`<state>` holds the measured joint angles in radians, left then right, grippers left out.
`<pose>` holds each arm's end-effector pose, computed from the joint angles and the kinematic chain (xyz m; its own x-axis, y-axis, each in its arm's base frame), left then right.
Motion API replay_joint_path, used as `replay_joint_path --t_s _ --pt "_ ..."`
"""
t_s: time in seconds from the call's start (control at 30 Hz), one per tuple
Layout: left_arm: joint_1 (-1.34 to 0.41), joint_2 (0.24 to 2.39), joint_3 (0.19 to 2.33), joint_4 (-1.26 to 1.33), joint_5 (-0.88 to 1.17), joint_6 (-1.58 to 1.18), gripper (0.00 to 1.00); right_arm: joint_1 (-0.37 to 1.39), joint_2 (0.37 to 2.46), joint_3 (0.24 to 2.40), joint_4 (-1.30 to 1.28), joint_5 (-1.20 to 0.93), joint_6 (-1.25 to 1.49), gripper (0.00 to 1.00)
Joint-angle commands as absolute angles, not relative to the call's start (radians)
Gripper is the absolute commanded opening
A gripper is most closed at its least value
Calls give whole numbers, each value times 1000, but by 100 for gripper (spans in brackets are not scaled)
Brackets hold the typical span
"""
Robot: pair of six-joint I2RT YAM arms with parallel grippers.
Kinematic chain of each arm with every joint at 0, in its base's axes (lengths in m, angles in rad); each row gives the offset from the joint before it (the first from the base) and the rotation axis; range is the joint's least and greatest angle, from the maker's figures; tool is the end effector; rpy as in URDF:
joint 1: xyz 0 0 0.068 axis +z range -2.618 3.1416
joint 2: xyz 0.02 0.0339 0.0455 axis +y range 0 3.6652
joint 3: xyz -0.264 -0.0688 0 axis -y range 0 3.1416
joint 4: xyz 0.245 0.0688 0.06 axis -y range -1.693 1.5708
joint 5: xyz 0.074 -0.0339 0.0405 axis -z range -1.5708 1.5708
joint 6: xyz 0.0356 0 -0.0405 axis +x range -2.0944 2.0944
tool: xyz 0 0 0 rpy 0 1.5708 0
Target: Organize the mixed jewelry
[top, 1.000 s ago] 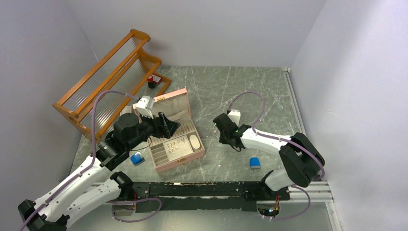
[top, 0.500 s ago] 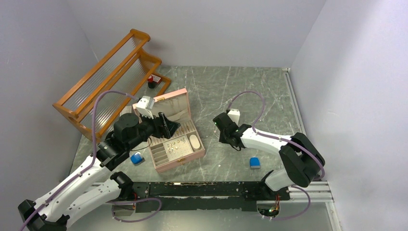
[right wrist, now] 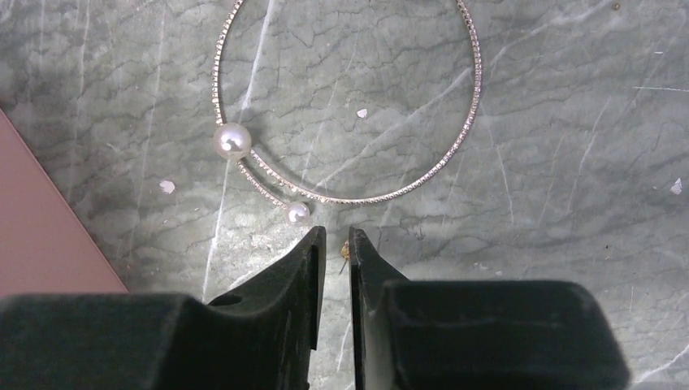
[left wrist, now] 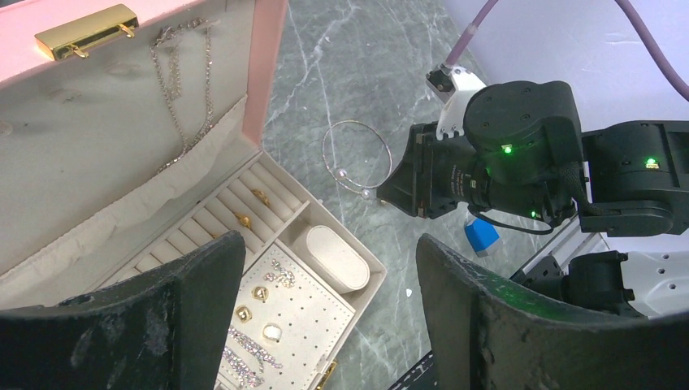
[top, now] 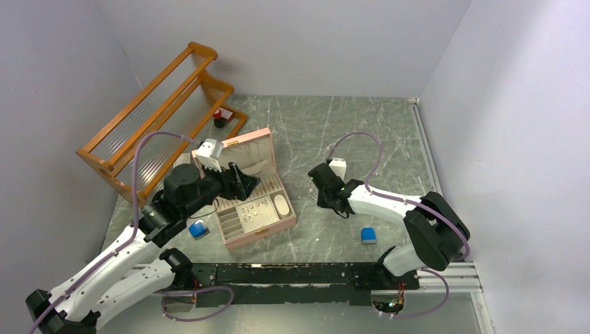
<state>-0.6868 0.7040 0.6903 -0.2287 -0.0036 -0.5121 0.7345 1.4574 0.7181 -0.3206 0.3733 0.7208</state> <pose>0.1323 -0.1083 0.3147 -0.4712 -0.2473 -0.8467 0.4594 0.7506 -0.4749 0.2046 0.1673 0.1616 -0.8109 0.0957 -0.5773 0.0579 0.9948 0.0837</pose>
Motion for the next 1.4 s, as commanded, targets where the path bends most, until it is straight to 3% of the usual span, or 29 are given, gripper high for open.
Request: replay_joint_path --t_s 0.0,0.23,0.83,1.1,1.37 --pt "-681 694 680 -202 2 -509 81 729 1436 711 -342 377 714 18" --pt "-681 674 675 -202 2 -512 81 729 1425 706 -360 404 719 13" --pt "-682 676 673 -207 2 -508 81 731 1418 706 -381 392 726 18" --pt "-682 676 674 -210 2 -503 81 731 1413 717 -373 381 722 32" --pt "-681 675 667 -210 2 -500 81 731 1441 710 -364 375 722 25"
